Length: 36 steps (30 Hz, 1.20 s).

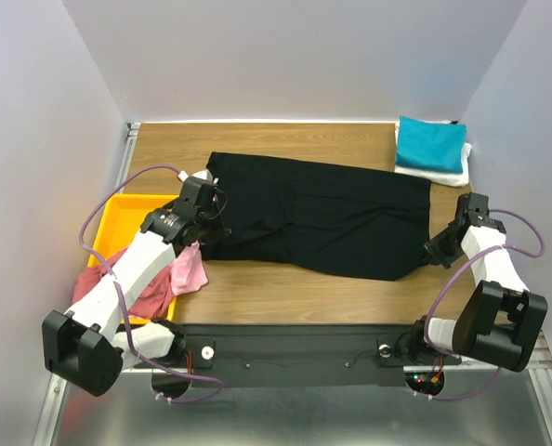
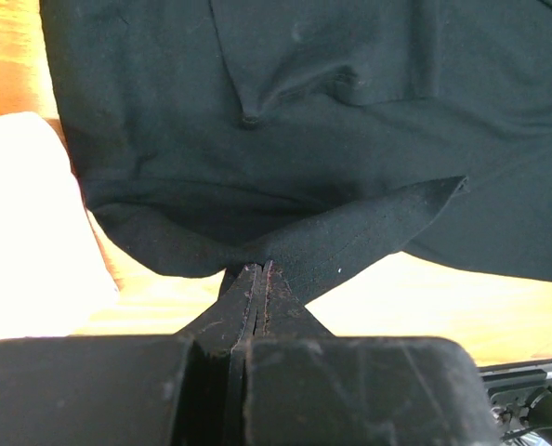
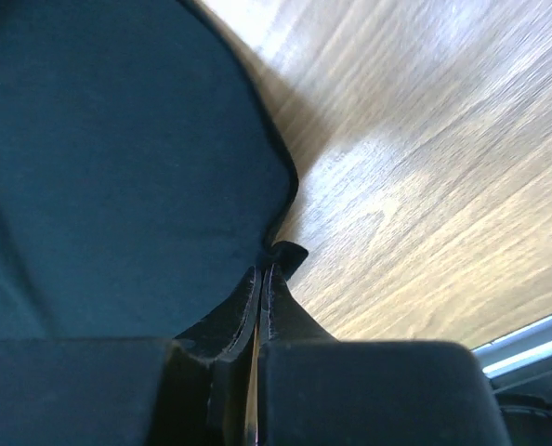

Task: Fold and stack the t-shirts
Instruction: Fold the tshirt

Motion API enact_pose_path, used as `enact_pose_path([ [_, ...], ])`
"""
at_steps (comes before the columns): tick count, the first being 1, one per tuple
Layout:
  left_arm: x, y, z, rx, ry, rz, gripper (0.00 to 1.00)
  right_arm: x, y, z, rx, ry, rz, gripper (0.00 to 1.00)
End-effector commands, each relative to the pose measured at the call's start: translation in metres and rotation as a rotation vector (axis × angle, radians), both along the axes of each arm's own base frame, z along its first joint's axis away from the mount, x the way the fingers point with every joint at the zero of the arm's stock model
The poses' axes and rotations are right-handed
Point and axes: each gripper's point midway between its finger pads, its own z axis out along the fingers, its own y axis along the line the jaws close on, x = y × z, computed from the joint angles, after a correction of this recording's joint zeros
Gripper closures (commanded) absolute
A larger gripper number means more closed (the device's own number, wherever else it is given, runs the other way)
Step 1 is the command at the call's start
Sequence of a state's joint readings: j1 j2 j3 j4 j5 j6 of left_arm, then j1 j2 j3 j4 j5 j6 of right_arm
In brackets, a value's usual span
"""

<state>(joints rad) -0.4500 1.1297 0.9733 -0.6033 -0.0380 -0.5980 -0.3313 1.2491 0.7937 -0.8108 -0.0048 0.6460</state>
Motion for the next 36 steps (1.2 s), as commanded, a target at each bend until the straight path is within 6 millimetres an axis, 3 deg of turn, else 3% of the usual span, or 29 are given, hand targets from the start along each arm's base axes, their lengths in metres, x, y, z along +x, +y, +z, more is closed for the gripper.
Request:
enact_pose_path([
  [1,0.001,0.004,0.024,0.000,-0.048,-0.002,1.00,0.000,0.000,0.022,-0.010,-0.004,0.036,1.00],
  [9,-0.011,0.011,0.028,0.014,-0.029,0.007,1.00,-0.015,0.004,0.039,-0.008,0.023,0.058,0.99],
  [36,-0.035,0.026,0.048,0.050,0.000,0.001,1.00,-0.078,0.046,0.041,0.140,0.111,0.084,1.00],
])
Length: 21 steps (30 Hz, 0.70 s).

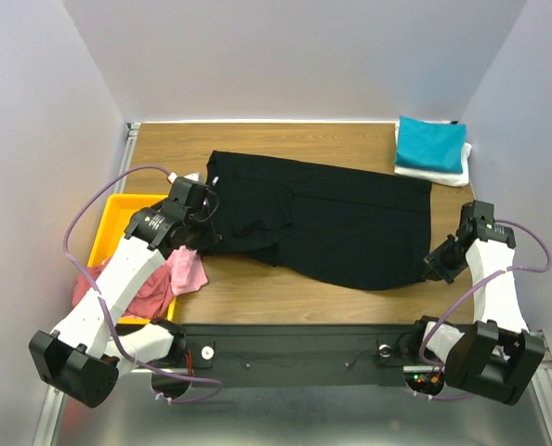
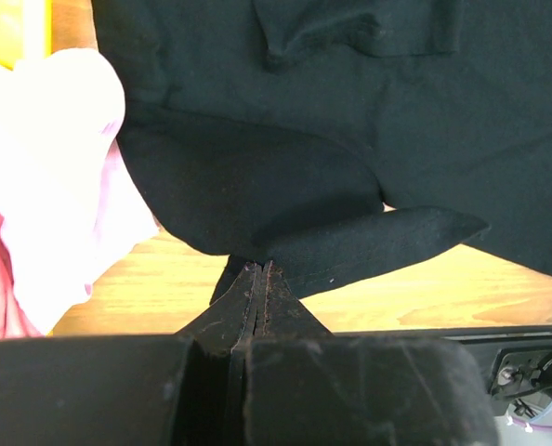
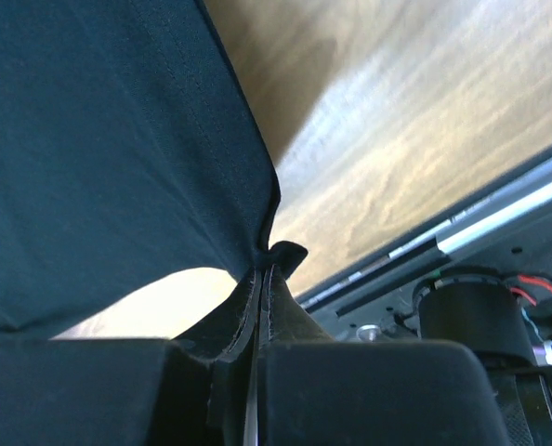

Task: Fold and stack the t-shirts
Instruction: Fold the tshirt

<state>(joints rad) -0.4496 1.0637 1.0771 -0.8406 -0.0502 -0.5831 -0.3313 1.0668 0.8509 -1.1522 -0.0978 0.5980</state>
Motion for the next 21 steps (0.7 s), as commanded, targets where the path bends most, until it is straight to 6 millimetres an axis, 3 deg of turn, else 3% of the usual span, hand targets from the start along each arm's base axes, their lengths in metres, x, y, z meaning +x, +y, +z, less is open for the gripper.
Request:
enact_pose_path([
  [1,-0.004,0.008,0.023,0.004,-0.053,0.005,1.00,-0.024,0.013,0.001,0.032,0.035,0.023,1.00],
  [10,-0.015,0.011,0.029,-0.019,-0.059,0.012,1.00,-0.033,0.016,0.010,0.030,0.028,0.023,1.00],
  [14,0.003,0.001,0.035,-0.022,-0.089,-0.035,1.00,-0.019,0.011,0.011,0.021,0.003,0.025,1.00],
  [17,0.026,-0.010,0.038,-0.011,-0.097,-0.080,1.00,0.002,0.006,0.012,0.017,-0.028,0.025,1.00],
  [21,0.069,-0.021,0.051,0.012,-0.159,-0.120,1.00,0.034,-0.002,0.006,0.025,-0.054,0.021,1.00],
])
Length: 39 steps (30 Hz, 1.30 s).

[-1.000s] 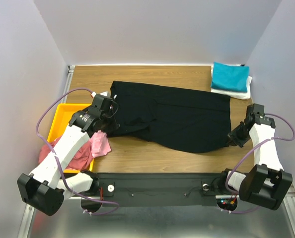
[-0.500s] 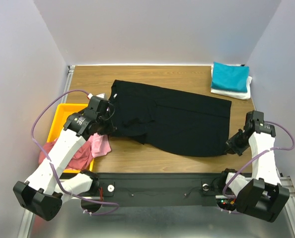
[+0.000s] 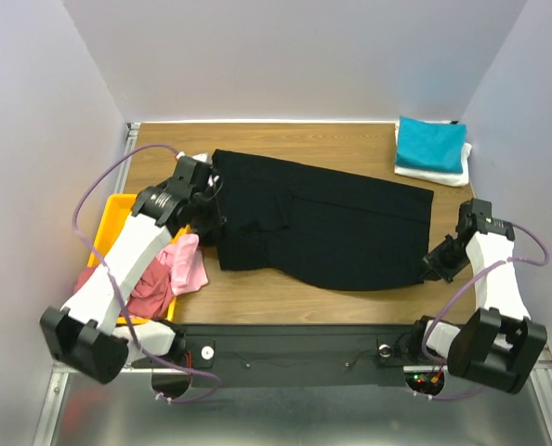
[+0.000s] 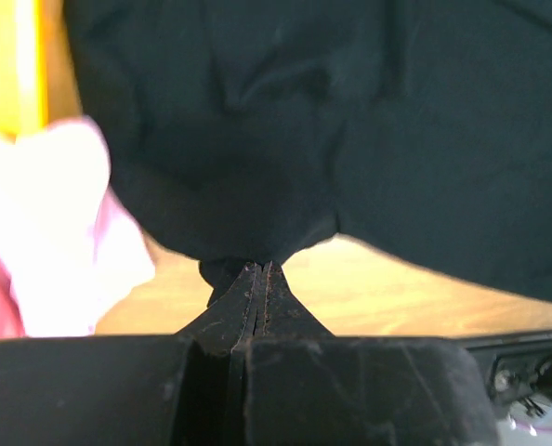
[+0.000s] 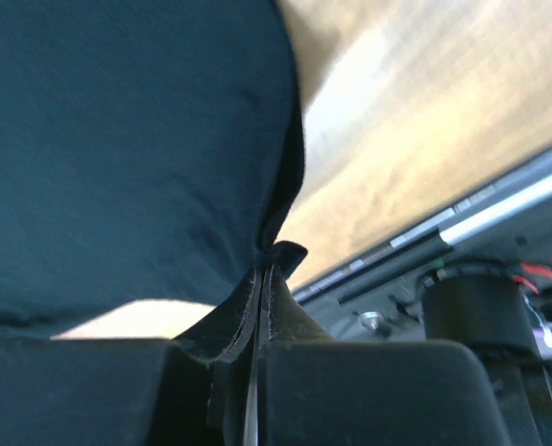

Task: Fold and stack the t-shirts
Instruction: Fold the tshirt

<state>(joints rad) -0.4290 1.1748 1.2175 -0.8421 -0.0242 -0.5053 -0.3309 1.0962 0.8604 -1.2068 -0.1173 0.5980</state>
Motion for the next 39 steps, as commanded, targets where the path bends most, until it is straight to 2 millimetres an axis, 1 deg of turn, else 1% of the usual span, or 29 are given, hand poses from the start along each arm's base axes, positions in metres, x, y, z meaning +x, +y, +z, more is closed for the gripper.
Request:
enact_pose_path([
  [1,0.047,-0.017,0.030,-0.017,-0.131,-0.091,1.00,0.050,-0.009,0.006,-0.009,-0.127,0.016,1.00],
  [2,0.053,-0.019,0.032,-0.017,-0.135,-0.101,1.00,0.056,-0.009,0.005,-0.001,-0.139,0.014,1.00],
  [3,0.066,-0.025,0.032,-0.015,-0.137,-0.126,1.00,0.068,-0.008,0.001,0.023,-0.152,0.012,0.99],
  [5,0.078,-0.030,0.032,-0.012,-0.138,-0.144,1.00,0.080,-0.011,-0.001,0.026,-0.163,0.010,1.00],
  [6,0.090,-0.034,0.032,-0.002,-0.138,-0.156,1.00,0.089,-0.014,-0.002,0.021,-0.184,0.018,1.00],
  [7,0.097,-0.033,0.032,0.007,-0.139,-0.150,1.00,0.094,-0.016,-0.004,0.019,-0.183,0.022,1.00],
  [8,0.110,-0.035,0.031,0.016,-0.136,-0.153,1.00,0.104,-0.020,-0.007,0.015,-0.182,0.032,1.00],
  [10,0.123,-0.034,0.030,0.023,-0.132,-0.156,1.00,0.113,-0.025,-0.011,0.003,-0.178,0.044,1.00],
  [11,0.135,-0.034,0.030,0.027,-0.127,-0.151,1.00,0.123,-0.030,-0.012,-0.004,-0.182,0.053,0.99],
  [14,0.155,-0.031,0.031,0.041,-0.130,-0.154,1.00,0.137,-0.038,-0.017,-0.026,-0.179,0.064,1.00],
  [15,0.166,-0.034,0.032,0.039,-0.136,-0.156,1.00,0.146,-0.043,-0.021,-0.032,-0.174,0.071,1.00],
  [16,0.171,-0.036,0.031,0.034,-0.137,-0.163,1.00,0.149,-0.045,-0.023,-0.039,-0.168,0.073,1.00],
  [17,0.180,-0.038,0.030,0.032,-0.140,-0.170,1.00,0.155,-0.048,-0.024,-0.047,-0.178,0.077,0.99],
  [19,0.188,-0.042,0.030,0.017,-0.138,-0.185,1.00,0.166,-0.052,-0.027,-0.051,-0.175,0.077,1.00],
  [20,0.195,-0.046,0.028,0.014,-0.138,-0.195,1.00,0.171,-0.055,-0.028,-0.058,-0.178,0.079,1.00],
  [22,0.201,-0.050,0.027,0.003,-0.136,-0.208,1.00,0.182,-0.061,-0.030,-0.068,-0.178,0.080,1.00],
  [23,0.207,-0.052,0.026,0.004,-0.139,-0.214,1.00,0.185,-0.063,-0.031,-0.075,-0.179,0.085,1.00],
  [25,0.213,-0.054,0.026,0.000,-0.139,-0.223,1.00,0.193,-0.068,-0.033,-0.085,-0.174,0.087,1.00],
  [26,0.216,-0.055,0.019,0.002,-0.123,-0.227,1.00,0.196,-0.069,-0.034,-0.089,-0.177,0.090,1.00],
  [27,0.221,-0.056,0.025,-0.005,-0.139,-0.231,1.00,0.198,-0.071,-0.035,-0.090,-0.175,0.090,1.00],
  [30,0.231,-0.055,0.023,-0.016,-0.139,-0.233,1.00,0.208,-0.073,-0.036,-0.084,-0.184,0.092,1.00],
  [34,0.239,-0.049,0.028,-0.031,-0.149,-0.213,1.00,0.215,-0.076,-0.032,-0.094,-0.195,0.093,1.00],
  [37,0.243,-0.045,0.037,-0.044,-0.172,-0.201,1.00,0.217,-0.079,-0.027,-0.097,-0.209,0.086,0.99],
  [39,0.243,-0.047,0.039,-0.070,-0.170,-0.209,1.00,0.217,-0.079,-0.022,-0.093,-0.224,0.081,1.00],
])
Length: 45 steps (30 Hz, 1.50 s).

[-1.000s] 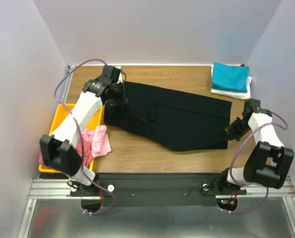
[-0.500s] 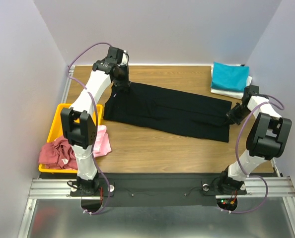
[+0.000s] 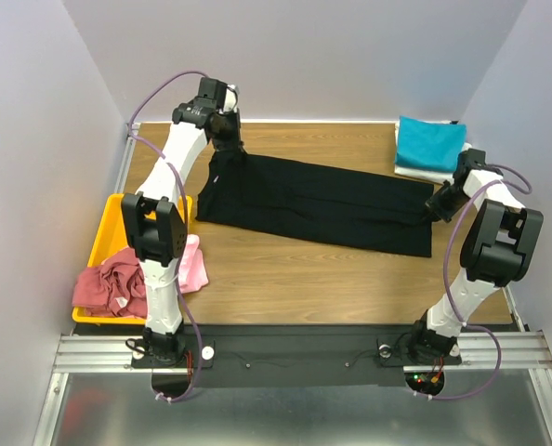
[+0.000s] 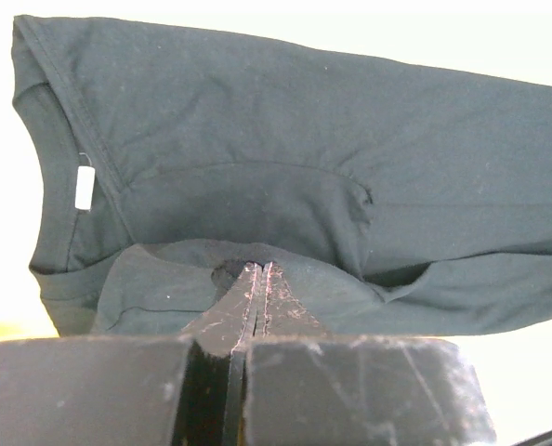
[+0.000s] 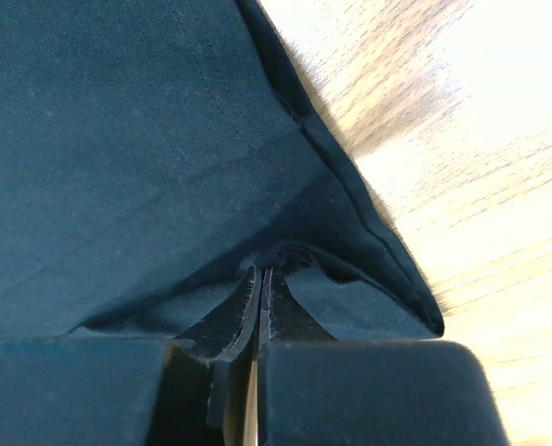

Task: Fold and stack the t-shirts
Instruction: Fold the tshirt

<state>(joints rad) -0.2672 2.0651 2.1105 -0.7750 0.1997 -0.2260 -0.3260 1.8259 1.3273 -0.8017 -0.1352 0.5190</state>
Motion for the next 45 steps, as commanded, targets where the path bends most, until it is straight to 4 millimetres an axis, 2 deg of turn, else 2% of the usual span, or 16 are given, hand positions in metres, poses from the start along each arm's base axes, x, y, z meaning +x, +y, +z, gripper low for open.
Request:
enact_pose_path([
  [1,0.006,-0.001,0.040,-0.061,-0.085,-0.017,1.00,0.016,-0.011,0.023,-0.039,-0.088,-0.006,1.00],
  [7,0.006,0.002,0.040,-0.058,-0.078,-0.008,1.00,0.016,-0.015,0.026,-0.041,-0.096,-0.013,1.00],
  [14,0.012,0.000,0.034,-0.063,-0.065,-0.008,1.00,0.025,-0.033,0.026,-0.063,-0.104,-0.020,1.00],
  [24,0.019,0.001,0.008,-0.040,-0.026,-0.008,1.00,0.039,-0.041,0.005,-0.038,-0.076,-0.007,1.00],
  [32,0.027,-0.001,0.007,-0.048,-0.031,-0.004,1.00,0.058,-0.049,0.010,-0.046,-0.106,-0.014,1.00],
  [38,0.035,-0.001,0.004,-0.066,-0.035,0.003,1.00,0.063,-0.052,0.009,-0.052,-0.106,-0.020,1.00],
  [45,0.061,-0.012,0.015,-0.164,-0.098,0.013,1.00,0.081,-0.062,0.004,-0.072,-0.120,-0.043,0.99],
])
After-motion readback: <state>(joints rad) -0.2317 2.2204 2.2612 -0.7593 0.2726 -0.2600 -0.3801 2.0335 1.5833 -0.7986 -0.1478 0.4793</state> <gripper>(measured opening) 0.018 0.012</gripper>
